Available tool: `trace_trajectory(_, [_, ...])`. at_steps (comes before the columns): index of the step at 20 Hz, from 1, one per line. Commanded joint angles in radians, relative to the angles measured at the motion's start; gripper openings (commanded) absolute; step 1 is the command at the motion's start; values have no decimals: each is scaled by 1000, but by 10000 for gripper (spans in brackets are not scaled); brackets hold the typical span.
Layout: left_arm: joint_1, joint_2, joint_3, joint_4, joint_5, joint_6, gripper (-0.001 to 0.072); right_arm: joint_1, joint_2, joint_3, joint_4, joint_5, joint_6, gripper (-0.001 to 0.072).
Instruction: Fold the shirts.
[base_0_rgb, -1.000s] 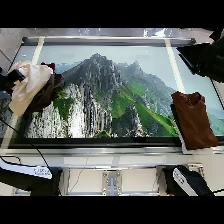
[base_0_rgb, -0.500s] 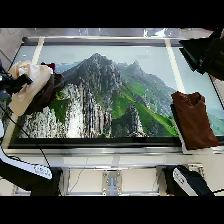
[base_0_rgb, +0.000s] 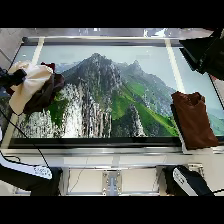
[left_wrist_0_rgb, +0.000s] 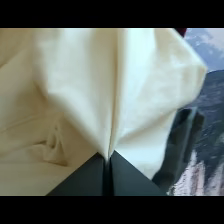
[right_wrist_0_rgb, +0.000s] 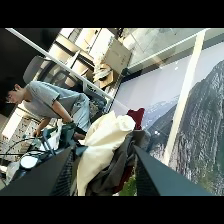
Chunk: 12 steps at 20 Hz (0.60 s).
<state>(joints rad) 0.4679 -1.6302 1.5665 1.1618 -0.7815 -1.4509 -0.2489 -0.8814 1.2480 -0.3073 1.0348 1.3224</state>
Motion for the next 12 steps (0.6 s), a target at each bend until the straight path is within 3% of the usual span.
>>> trace_trajectory(1, [-1,130,1,-209,0,1,12,0,0,1,26,0,0,410])
trace_trajectory(4, [-33,262,1,-425,-27,85,12,0,0,22,82,8,-1,410])
trace_trajectory(6, [-91,330,1,-512,-118,124,12,0,0,84,82,32,-21,410])
trace_trajectory(10, [-307,383,-1,-531,-367,132,12,0,0,281,56,81,-55,410])
trace_trajectory(12, [-460,368,-11,-518,-401,132,13,0,0,382,15,119,-61,410])
